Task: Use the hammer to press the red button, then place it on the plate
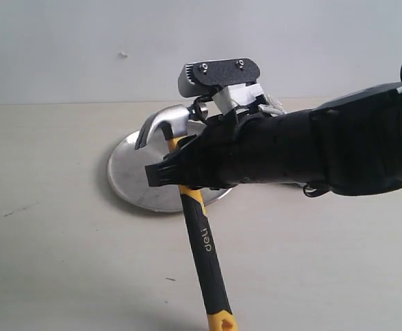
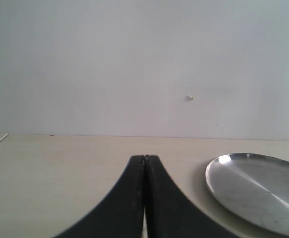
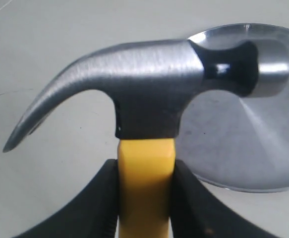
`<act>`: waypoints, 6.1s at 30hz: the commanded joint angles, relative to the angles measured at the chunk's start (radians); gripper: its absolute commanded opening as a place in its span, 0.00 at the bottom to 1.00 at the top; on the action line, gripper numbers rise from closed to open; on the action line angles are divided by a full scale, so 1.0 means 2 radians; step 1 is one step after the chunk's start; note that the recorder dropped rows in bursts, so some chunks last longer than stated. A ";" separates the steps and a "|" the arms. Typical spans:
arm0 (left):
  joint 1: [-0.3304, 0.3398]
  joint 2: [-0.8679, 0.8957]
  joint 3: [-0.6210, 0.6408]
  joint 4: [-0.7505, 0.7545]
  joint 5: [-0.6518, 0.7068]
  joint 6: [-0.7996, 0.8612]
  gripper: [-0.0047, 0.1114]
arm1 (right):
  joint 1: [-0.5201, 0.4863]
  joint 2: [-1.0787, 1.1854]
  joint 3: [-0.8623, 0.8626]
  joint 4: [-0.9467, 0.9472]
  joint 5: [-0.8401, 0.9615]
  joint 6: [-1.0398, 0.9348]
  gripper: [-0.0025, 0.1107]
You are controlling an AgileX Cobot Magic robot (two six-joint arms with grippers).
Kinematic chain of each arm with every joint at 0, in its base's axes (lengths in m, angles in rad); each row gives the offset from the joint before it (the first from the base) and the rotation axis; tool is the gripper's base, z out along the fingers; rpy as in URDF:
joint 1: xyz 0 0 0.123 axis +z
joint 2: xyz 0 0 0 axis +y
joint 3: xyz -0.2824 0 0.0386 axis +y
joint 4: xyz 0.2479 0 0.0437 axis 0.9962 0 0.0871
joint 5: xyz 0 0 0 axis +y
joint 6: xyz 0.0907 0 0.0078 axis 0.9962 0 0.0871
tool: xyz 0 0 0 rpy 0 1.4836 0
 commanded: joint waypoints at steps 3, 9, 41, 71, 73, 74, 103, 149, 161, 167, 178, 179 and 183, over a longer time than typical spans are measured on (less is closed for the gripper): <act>0.001 -0.003 0.001 0.003 -0.001 -0.003 0.04 | -0.002 -0.004 -0.002 0.003 0.039 0.021 0.02; 0.001 -0.003 0.001 0.003 -0.001 -0.003 0.04 | -0.002 -0.005 -0.002 0.003 0.053 0.030 0.02; 0.001 -0.003 0.001 0.003 -0.001 -0.003 0.04 | 0.035 0.012 0.110 -0.821 -0.538 1.156 0.02; 0.000 -0.003 0.001 0.002 -0.082 -0.037 0.04 | 0.035 0.098 0.135 -0.833 -0.648 1.269 0.02; 0.000 -0.003 0.001 0.002 -0.118 -0.037 0.04 | 0.035 0.098 0.135 -0.833 -0.648 1.269 0.02; 0.000 -0.003 0.001 0.002 -0.130 -0.037 0.04 | 0.035 0.098 0.135 -0.833 -0.648 1.269 0.02; -0.003 0.355 -0.250 0.053 0.112 -0.096 0.04 | 0.035 0.103 0.135 -0.841 -0.648 1.277 0.02; -0.233 0.752 -0.472 -0.287 0.340 0.474 0.57 | 0.035 0.103 0.135 -0.812 -0.622 1.260 0.02; -0.236 0.764 -0.472 -0.296 0.329 0.472 0.56 | 0.035 0.103 0.135 -0.801 -0.614 1.264 0.02; -0.250 0.780 -0.472 -0.296 0.312 0.472 0.56 | 0.035 0.103 0.135 -0.797 -0.614 1.264 0.02; -0.250 0.781 -0.472 -0.270 0.316 0.451 0.56 | 0.035 0.103 0.135 -0.802 -0.614 1.264 0.02; -0.250 0.781 -0.472 -0.269 0.316 0.451 0.56 | 0.035 0.103 0.135 -0.802 -0.614 1.264 0.02; -0.250 0.781 -0.472 -0.267 0.316 0.451 0.48 | 0.035 0.103 0.135 -0.798 -0.614 1.264 0.02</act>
